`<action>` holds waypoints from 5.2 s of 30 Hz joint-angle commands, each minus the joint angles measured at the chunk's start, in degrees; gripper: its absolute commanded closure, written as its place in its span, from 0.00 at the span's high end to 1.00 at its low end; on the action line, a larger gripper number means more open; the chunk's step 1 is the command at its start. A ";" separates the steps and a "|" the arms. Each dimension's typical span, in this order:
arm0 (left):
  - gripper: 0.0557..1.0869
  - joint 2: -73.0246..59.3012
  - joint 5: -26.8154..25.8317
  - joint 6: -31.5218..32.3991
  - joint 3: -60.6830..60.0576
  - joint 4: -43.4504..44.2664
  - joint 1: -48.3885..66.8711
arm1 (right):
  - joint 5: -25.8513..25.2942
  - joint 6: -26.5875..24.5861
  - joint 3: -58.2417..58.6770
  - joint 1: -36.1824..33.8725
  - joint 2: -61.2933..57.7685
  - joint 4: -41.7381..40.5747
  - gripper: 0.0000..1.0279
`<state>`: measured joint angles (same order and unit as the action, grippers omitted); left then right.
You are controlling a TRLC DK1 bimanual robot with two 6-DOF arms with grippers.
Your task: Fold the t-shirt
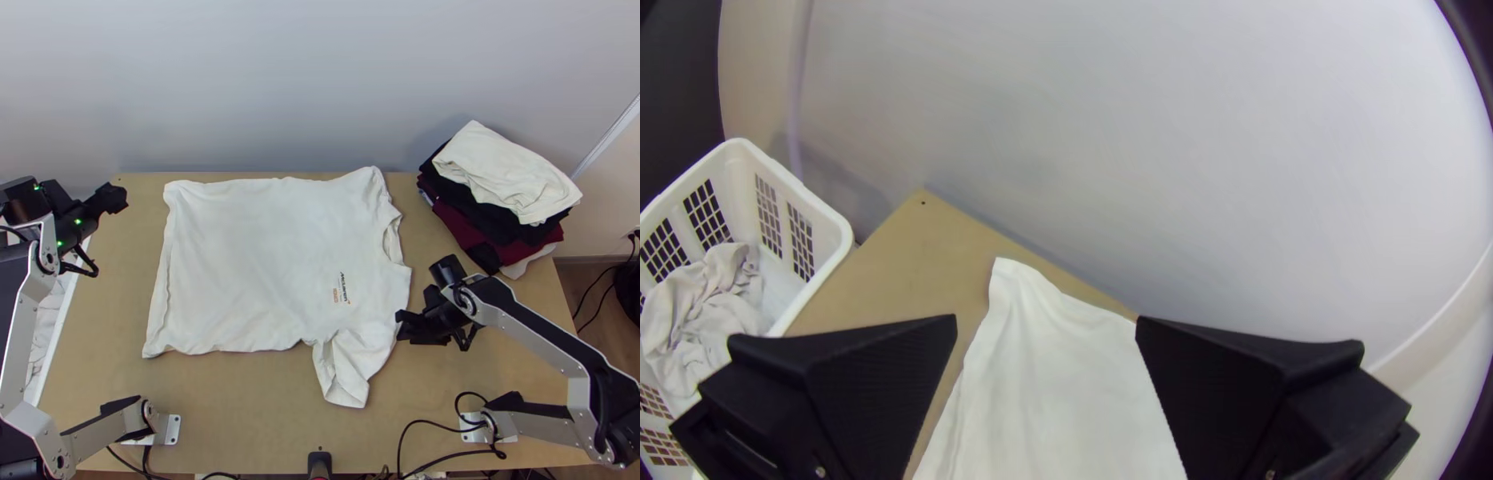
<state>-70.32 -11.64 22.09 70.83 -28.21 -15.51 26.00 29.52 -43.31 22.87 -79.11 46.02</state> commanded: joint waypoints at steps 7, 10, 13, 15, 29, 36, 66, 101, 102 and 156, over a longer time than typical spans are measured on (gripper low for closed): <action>0.95 1.59 -0.93 -0.20 -1.31 -0.18 -0.84 | 0.37 0.01 -1.25 1.38 -4.30 -1.99 0.48; 0.95 1.77 -0.93 -0.29 -1.39 -0.27 -1.02 | 0.37 0.89 -1.69 2.97 -4.91 -1.99 0.70; 0.95 1.95 -0.93 -0.29 -1.39 -0.18 -1.02 | 0.37 1.60 -1.95 4.37 -4.12 -1.90 0.81; 0.95 1.95 -0.93 -0.29 -1.31 -0.27 -1.02 | 0.28 2.21 -2.04 5.16 -2.80 -1.81 0.81; 0.95 1.95 -0.93 -0.29 -1.31 -0.27 -0.93 | 0.02 4.32 -3.01 5.95 -6.14 -4.71 0.81; 0.95 2.03 -0.93 -0.64 -1.31 -0.18 -1.37 | -0.07 4.32 -4.06 5.87 -6.67 -5.41 0.81; 0.95 1.24 -10.51 -50.04 -11.15 -30.50 -10.33 | -6.40 3.70 0.07 3.85 -5.44 -11.65 0.03; 0.52 2.21 -1.37 -79.74 -34.44 -32.00 -16.05 | -7.81 3.97 -0.46 4.02 -4.82 -12.01 0.03; 0.35 2.56 -1.54 -79.65 -35.06 -30.94 -15.96 | -7.89 3.97 -0.55 4.02 -4.74 -12.01 0.03; 0.04 -15.81 14.36 -6.09 43.96 -0.53 3.82 | -13.52 -14.05 -92.04 -12.24 -25.48 -4.27 0.03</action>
<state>-84.68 -1.72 14.63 109.97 -31.53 -11.57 14.92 18.33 -132.51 12.23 -104.95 44.93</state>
